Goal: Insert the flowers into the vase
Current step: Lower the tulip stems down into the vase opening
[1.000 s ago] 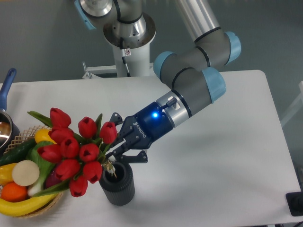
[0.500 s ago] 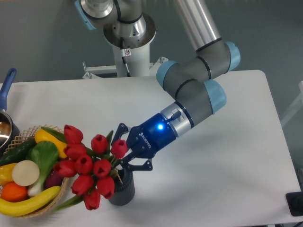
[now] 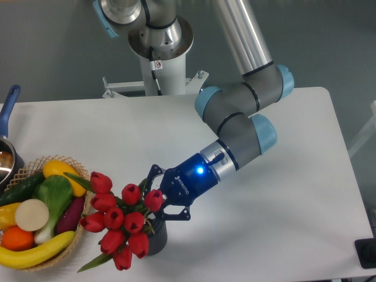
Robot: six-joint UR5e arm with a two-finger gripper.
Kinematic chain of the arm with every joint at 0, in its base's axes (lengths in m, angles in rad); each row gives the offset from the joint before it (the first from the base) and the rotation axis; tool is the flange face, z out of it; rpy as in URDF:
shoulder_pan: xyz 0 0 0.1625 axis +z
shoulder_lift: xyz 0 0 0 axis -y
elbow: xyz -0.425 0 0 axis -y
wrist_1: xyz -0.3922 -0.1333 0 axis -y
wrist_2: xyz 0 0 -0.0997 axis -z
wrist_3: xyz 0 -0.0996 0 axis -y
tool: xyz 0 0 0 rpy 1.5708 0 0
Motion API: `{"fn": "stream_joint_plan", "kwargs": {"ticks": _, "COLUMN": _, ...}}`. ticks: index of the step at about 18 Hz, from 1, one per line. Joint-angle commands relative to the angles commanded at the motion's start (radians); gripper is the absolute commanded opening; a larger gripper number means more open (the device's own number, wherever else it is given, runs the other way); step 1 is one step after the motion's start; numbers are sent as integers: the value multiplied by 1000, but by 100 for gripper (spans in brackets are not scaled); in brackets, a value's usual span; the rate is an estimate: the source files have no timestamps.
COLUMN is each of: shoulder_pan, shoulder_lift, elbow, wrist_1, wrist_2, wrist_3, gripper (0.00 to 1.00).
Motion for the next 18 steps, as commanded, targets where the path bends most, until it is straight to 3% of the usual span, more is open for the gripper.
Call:
{"fn": "stream_joint_plan", "kwargs": {"ticks": 15, "shoulder_pan": 2, "shoulder_lift": -28, "elbow": -37, "wrist_1": 0, "wrist_2": 5, "wrist_3": 66, "gripper": 27}}
{"fn": "stream_joint_plan", "kwargs": {"ticks": 16, "shoulder_pan": 2, "shoulder_lift": -29, "elbow": -37, "wrist_1": 0, "wrist_2": 3, "wrist_3": 68, "gripper": 29}}
{"fn": "stream_joint_plan", "kwargs": {"ticks": 18, "shoulder_pan": 3, "shoulder_lift": -29, "elbow": -34, "wrist_1": 0, "wrist_2": 3, "wrist_3": 71, "gripper": 50}}
